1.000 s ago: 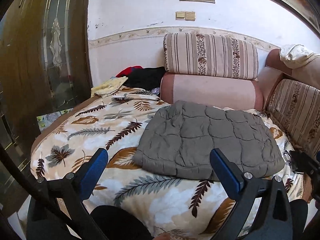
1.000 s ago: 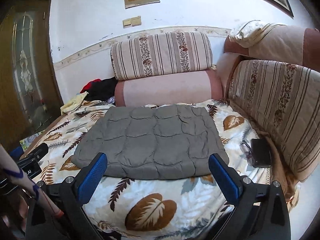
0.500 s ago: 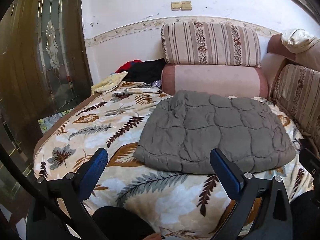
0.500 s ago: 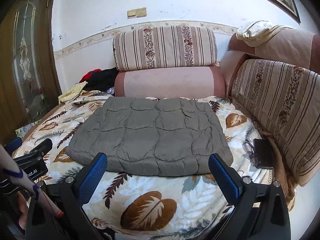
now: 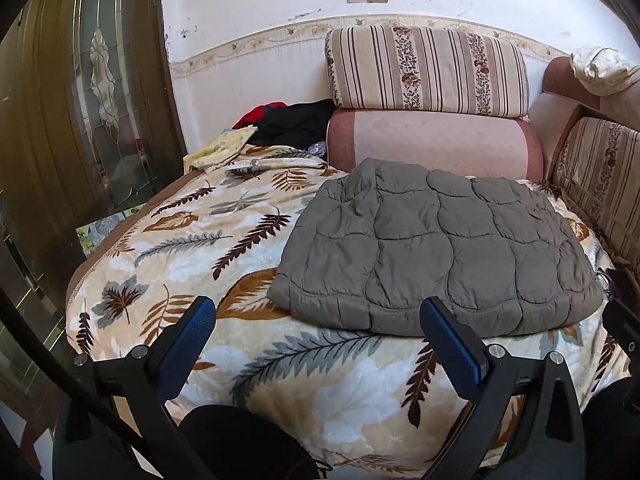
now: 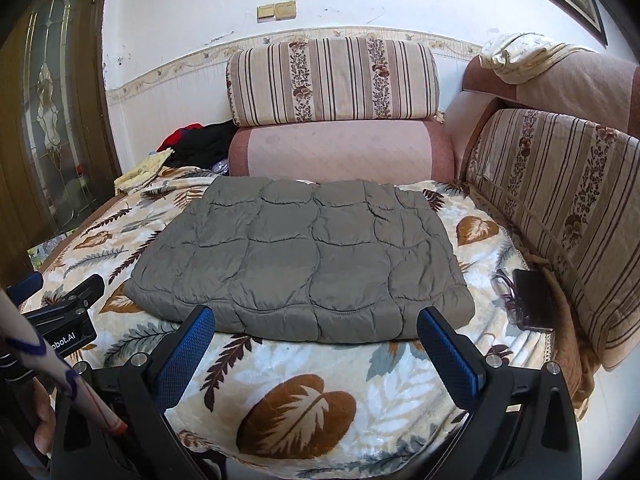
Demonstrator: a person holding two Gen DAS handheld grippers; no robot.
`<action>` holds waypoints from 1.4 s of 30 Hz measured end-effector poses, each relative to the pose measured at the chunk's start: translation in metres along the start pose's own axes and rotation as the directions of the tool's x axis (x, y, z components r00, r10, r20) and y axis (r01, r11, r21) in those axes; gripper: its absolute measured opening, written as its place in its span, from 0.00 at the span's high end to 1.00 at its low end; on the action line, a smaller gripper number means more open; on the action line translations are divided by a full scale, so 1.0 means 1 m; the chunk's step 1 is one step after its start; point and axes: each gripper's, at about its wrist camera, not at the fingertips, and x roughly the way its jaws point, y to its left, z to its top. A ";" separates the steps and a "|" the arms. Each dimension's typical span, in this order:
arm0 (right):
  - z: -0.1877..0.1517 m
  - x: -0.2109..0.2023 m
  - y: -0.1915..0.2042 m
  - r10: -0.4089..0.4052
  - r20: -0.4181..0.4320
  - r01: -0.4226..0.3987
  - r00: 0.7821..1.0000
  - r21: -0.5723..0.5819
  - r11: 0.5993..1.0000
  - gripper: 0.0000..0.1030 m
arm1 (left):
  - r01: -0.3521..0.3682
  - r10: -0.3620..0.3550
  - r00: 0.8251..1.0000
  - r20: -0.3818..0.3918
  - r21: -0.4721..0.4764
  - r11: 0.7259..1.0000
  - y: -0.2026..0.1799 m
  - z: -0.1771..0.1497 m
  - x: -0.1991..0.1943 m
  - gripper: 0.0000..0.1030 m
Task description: Fold large clothes
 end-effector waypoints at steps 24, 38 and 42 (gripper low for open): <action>-0.007 0.007 0.002 0.005 -0.025 -0.005 1.000 -0.007 1.000 0.00 | 0.007 -0.007 1.000 -0.025 0.009 1.000 0.000 -0.007 0.006 0.01; -0.009 0.008 -0.002 0.007 -0.034 -0.007 0.999 0.001 1.000 0.00 | 0.007 -0.007 0.999 -0.035 0.013 1.000 0.001 -0.011 0.007 0.01; -0.009 0.008 -0.002 0.008 -0.037 -0.008 0.999 0.001 1.000 0.00 | 0.009 -0.009 0.999 -0.035 0.015 1.000 0.001 -0.011 0.007 0.01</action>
